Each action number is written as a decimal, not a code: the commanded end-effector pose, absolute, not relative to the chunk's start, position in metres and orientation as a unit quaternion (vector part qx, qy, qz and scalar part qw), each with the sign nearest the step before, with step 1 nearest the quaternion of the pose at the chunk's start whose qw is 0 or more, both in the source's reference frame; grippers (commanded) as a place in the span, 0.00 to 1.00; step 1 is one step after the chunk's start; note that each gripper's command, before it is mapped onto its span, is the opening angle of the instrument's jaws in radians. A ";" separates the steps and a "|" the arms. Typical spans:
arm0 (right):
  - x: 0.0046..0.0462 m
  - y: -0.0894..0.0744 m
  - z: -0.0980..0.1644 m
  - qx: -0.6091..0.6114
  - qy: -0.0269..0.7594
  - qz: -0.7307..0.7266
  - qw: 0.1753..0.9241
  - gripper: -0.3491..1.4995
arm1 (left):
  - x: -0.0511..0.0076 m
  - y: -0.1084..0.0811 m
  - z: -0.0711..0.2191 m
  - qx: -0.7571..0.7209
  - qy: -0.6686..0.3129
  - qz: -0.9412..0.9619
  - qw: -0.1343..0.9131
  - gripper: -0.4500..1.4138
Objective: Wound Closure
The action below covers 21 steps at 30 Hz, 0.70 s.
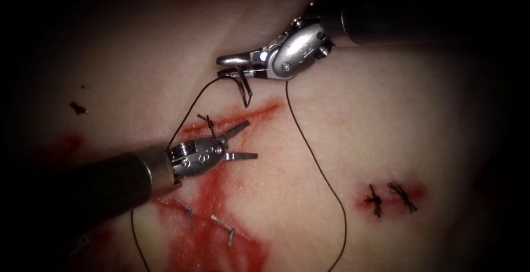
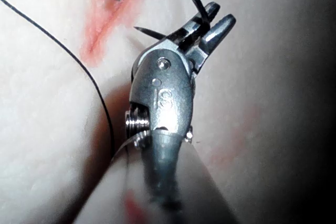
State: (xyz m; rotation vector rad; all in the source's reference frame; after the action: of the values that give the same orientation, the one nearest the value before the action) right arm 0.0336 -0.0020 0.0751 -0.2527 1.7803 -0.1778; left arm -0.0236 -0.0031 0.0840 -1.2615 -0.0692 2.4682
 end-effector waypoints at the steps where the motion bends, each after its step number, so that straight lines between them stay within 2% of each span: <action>1: 0.0346 -0.002 0.076 -0.111 0.777 -0.077 0.615 0.00 | -0.0241 -0.003 0.085 -0.446 -0.025 0.875 0.186 0.55; 3: 0.0348 -0.002 0.076 -0.115 0.779 -0.075 0.612 0.00 | -0.0240 -0.003 0.085 -0.447 -0.031 0.872 0.196 0.53; 7: 0.0349 -0.003 0.076 -0.115 0.780 -0.077 0.610 0.00 | -0.0238 -0.003 0.086 -0.461 -0.060 0.864 0.194 0.41; 9: 0.0348 -0.003 0.076 -0.115 0.780 -0.077 0.610 0.00 | -0.0237 -0.003 0.086 -0.464 -0.066 0.862 0.195 0.39; 16: 0.0344 -0.003 0.077 -0.127 0.777 -0.087 0.610 0.00 | -0.0238 -0.004 0.087 -0.456 -0.090 0.862 0.203 0.46; 21: 0.0339 -0.004 0.077 -0.137 0.776 -0.095 0.609 0.00 | -0.0235 -0.004 0.088 -0.453 -0.098 0.863 0.202 0.45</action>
State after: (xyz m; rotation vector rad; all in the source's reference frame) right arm 0.0331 -0.0038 0.0771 -0.3241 1.7894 -0.2259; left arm -0.0229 -0.0044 0.0869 -1.2646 -0.2747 2.4087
